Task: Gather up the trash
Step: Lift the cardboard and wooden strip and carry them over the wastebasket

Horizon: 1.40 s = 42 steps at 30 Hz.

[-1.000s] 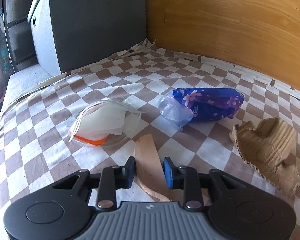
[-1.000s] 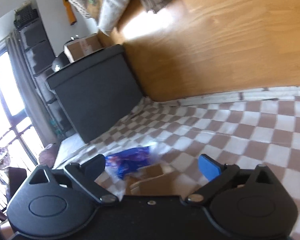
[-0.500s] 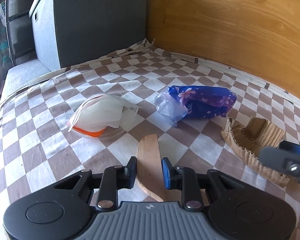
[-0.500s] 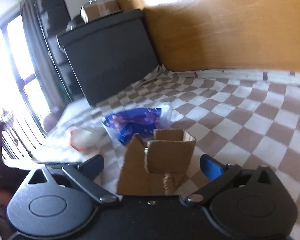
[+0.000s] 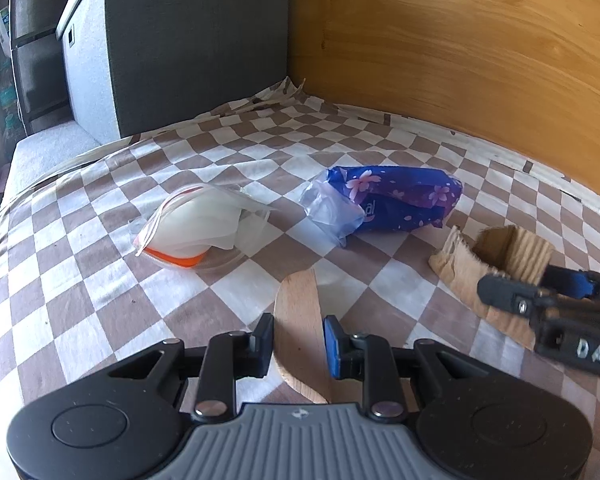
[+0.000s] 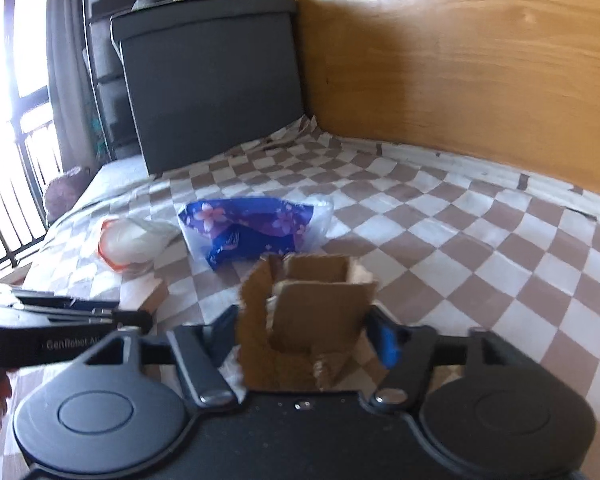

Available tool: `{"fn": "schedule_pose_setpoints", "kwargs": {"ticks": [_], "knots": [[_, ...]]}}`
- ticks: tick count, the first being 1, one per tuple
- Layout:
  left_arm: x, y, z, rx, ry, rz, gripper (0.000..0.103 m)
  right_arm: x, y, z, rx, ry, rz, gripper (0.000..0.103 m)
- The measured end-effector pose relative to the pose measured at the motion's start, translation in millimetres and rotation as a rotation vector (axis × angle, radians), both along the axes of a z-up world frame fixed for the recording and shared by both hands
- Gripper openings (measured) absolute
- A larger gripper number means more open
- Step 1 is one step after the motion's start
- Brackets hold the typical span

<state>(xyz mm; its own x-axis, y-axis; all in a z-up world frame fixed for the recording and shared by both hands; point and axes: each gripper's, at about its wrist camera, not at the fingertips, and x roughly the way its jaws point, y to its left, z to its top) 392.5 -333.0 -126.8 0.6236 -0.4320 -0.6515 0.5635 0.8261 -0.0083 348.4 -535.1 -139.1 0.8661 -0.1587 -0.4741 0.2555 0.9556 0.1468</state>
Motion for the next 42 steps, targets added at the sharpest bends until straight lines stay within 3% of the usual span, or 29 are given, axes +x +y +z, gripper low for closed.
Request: {"fn": "schedule_pose_setpoints", "kwargs": {"ticks": [6,15,24,34,42], "knots": [[-18.3,11.5,9.4,-0.007,-0.007,-0.006,0.028,-6.5,0.6,1.9,0.015,-0.014,-0.017,0.052],[-45.7,42.9,26.6,-0.040,-0.003,0.029,0.028,-28.3,17.3,13.9,0.038,-0.020,-0.004,0.051],[-71.4,74.0,44.8,-0.078,-0.010,0.068,0.028,-56.7,39.9,32.6,-0.014,0.012,-0.001,0.051],[-100.7,116.9,70.0,-0.127,-0.046,0.113,0.028,-74.4,81.7,63.3,-0.085,0.003,0.047,0.051],[-111.4,169.5,79.9,-0.141,-0.056,0.184,0.028,-71.5,123.7,74.9,-0.066,0.000,0.111,0.051]]}}
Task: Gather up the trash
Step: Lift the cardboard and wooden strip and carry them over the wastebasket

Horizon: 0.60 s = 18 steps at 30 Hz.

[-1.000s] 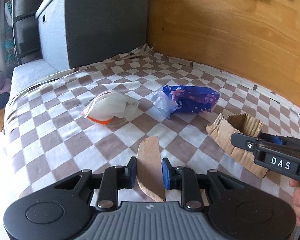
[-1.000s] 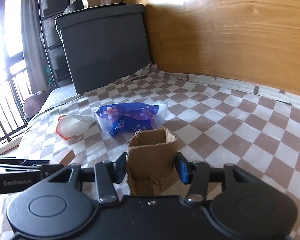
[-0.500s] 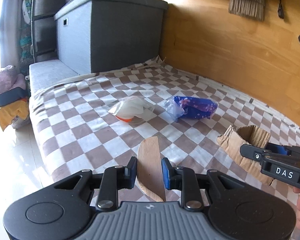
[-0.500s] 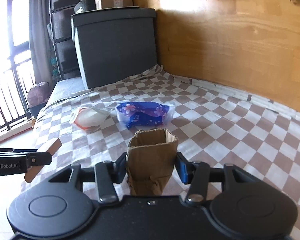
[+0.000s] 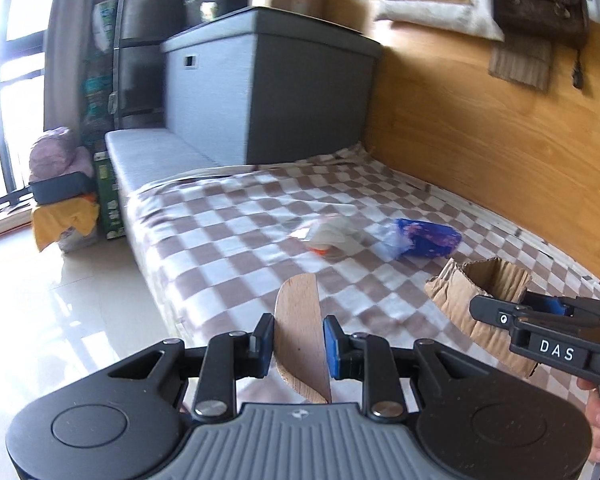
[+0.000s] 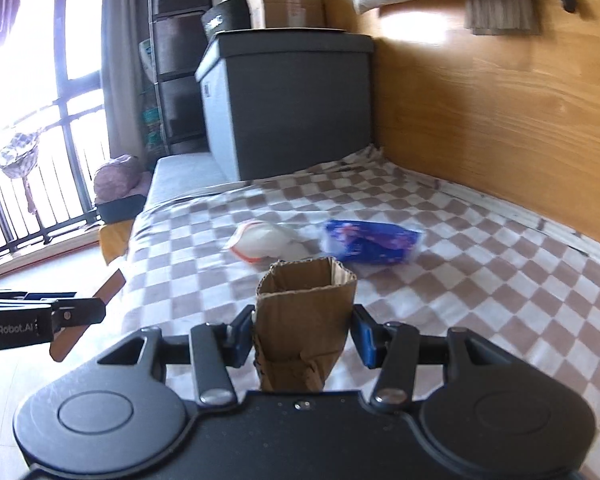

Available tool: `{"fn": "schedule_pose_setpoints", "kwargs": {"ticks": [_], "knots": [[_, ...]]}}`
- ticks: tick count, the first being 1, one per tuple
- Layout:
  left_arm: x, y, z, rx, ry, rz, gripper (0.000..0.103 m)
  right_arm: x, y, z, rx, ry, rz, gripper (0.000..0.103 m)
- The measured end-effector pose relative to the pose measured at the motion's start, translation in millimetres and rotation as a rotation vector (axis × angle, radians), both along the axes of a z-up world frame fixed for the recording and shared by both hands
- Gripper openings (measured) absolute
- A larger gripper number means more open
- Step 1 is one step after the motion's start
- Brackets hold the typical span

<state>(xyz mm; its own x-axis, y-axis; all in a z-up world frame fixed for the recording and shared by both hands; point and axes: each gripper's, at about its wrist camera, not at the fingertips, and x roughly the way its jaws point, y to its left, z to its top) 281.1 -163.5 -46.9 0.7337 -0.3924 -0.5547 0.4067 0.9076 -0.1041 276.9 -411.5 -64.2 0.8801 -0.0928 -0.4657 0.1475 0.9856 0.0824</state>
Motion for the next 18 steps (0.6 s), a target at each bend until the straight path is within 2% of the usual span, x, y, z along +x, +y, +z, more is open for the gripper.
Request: {"fn": "schedule_pose_setpoints", "kwargs": {"ticks": [10,18], "knots": [[-1.9,84.7,-1.7,-0.020,0.024,0.121,0.028,20.2,70.7,1.7,-0.025,0.026,0.097,0.051],[5.6,143.1,-17.1,-0.041,0.043,0.213,0.028,43.4,129.2,-8.8,-0.029,0.066,0.192,0.051]]}}
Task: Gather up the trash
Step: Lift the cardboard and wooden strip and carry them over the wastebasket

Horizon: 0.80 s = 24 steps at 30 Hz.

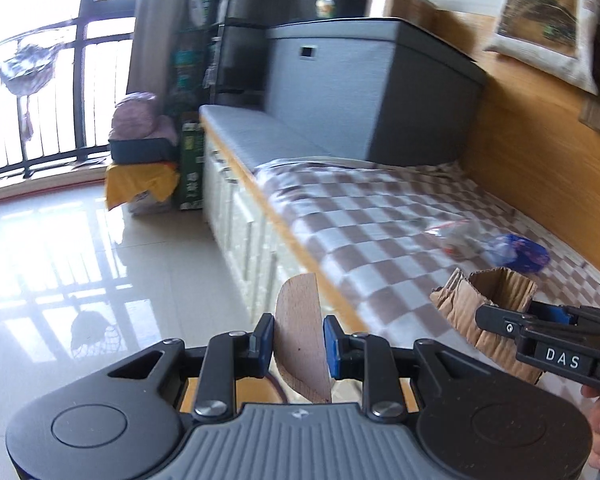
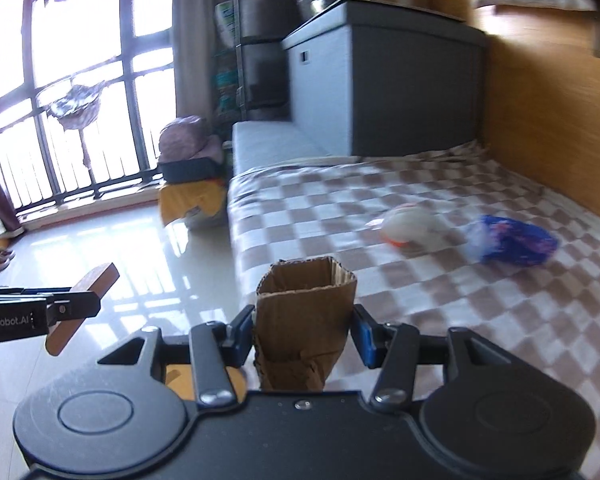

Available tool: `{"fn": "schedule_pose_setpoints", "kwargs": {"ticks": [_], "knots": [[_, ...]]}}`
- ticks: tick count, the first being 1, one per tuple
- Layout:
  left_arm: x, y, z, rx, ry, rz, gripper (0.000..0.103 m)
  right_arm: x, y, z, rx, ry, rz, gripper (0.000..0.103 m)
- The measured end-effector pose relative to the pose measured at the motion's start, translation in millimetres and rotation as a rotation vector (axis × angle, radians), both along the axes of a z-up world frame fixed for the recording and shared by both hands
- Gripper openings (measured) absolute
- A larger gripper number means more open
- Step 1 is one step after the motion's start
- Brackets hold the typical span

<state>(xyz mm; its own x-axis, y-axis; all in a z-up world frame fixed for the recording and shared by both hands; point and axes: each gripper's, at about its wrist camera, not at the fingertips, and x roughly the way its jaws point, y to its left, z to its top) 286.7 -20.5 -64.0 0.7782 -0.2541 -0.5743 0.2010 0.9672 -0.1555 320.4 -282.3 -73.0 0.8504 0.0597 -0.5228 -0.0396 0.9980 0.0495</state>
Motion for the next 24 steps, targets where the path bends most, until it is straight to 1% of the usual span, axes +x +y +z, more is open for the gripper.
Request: {"fn": "schedule_pose_setpoints", "kwargs": {"ticks": [6,12,14,17,24], "knots": [[8.1,41.1,-21.4,0.006,0.015,0.080,0.028,19.0,43.4,-14.8,0.007,0.024,0.076,0.051],[24.0,75.0,-54.6,-0.017,0.059,0.149,0.028,39.4,87.1,-37.9,0.014,0.038,0.150,0.051],[32.7,81.4,-68.8,-0.029,0.079,0.164,0.028,48.6,99.6,-49.8,0.022,0.052,0.167,0.051],[51.1,88.9,-90.3,-0.036,0.112,0.169,0.028,66.0,118.3,-72.4,0.020,0.101,0.197,0.051],[96.7,103.8,-145.4,-0.060,0.199,0.184,0.028,111.5,140.7,-126.1,0.004,0.199,0.199,0.051]]}}
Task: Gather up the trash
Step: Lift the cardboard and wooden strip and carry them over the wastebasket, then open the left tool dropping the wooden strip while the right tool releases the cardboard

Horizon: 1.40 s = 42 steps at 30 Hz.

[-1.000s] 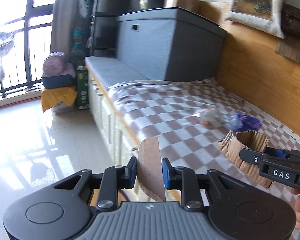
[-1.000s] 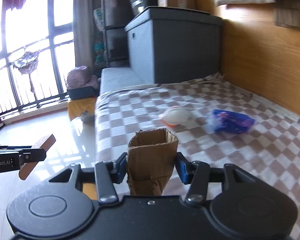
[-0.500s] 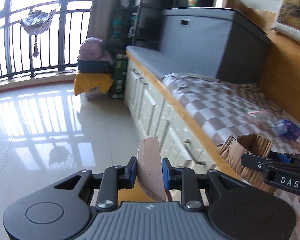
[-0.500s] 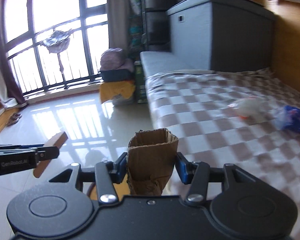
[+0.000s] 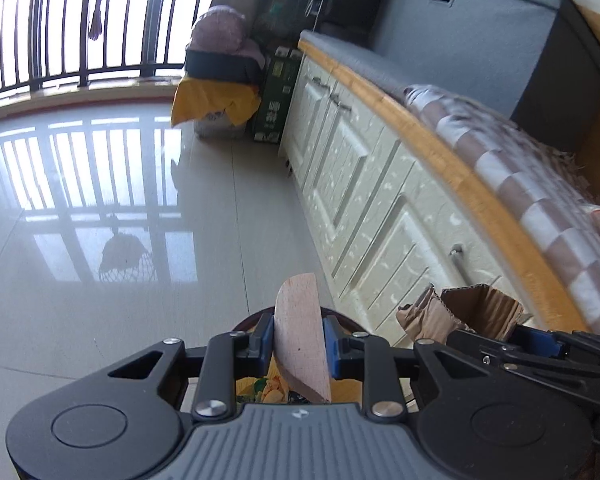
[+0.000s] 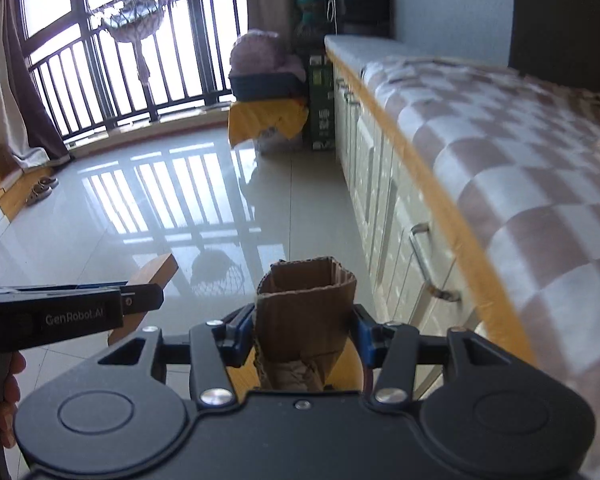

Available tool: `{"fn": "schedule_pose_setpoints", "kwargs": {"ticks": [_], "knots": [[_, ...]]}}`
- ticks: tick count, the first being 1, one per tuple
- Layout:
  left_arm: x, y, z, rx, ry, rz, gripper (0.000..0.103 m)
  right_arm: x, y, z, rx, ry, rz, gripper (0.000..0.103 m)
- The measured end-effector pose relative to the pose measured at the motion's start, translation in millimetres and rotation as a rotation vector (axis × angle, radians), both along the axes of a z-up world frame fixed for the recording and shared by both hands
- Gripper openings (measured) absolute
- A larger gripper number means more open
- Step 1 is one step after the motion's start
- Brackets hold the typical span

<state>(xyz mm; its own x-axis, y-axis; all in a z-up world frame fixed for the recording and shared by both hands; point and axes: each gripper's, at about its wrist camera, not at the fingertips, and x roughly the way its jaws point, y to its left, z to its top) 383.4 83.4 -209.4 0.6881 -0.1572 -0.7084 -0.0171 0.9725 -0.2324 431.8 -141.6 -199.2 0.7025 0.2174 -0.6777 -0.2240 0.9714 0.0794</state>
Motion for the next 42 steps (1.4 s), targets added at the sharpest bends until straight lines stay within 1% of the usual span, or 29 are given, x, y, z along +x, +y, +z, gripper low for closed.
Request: {"fn": "schedule_pose_setpoints", "kwargs": {"ticks": [3,7,10,15,20,25,27,30,33,36,39,41,42], "knots": [[13.4,7.2,-25.5,-0.020,0.051,0.018,0.028,20.7,5.4,-22.4,-0.014,0.047,0.000,0.051],[26.5,13.0,-55.9,-0.072,0.141,0.030,0.028,41.0,13.1,-41.9,-0.022,0.090,0.010,0.051],[37.5,9.7,-73.1,-0.067,0.199,0.002,0.028,55.1,13.7,-54.8,-0.011,0.140,0.003,0.051],[57.3,2.6,-108.5,-0.075,0.321,-0.058,0.028,77.7,6.6,-73.8,0.006,0.219,-0.017,0.051],[68.9,-0.3,-130.4,-0.056,0.394,-0.100,0.028,92.9,5.3,-91.5,-0.006,0.286,-0.021,0.051],[75.4,3.0,-136.4,-0.050,0.402,-0.114,0.028,96.6,14.8,-104.2,-0.031,0.334,0.017,0.051],[78.1,1.7,-136.1,-0.032,0.395,-0.122,0.028,100.2,16.8,-107.1,-0.035,0.346,0.025,0.051],[80.7,-0.8,-140.0,-0.005,0.414,-0.139,0.029,103.3,18.0,-113.7,-0.045,0.364,0.026,0.051],[78.1,1.2,-143.5,0.009,0.429,-0.139,0.036,109.2,17.1,-120.2,-0.044,0.379,0.021,0.051],[77.7,4.7,-144.0,0.012,0.434,-0.133,0.038,112.2,19.7,-124.2,-0.034,0.381,0.026,0.053],[78.2,7.2,-143.3,0.010,0.436,-0.125,0.043,112.5,20.4,-124.1,-0.021,0.379,0.034,0.054],[78.6,8.0,-141.8,0.012,0.437,-0.126,0.053,112.5,20.9,-124.6,-0.017,0.379,0.038,0.055],[78.6,8.2,-141.1,0.014,0.436,-0.127,0.055,112.8,20.4,-125.8,-0.017,0.380,0.039,0.055]]}}
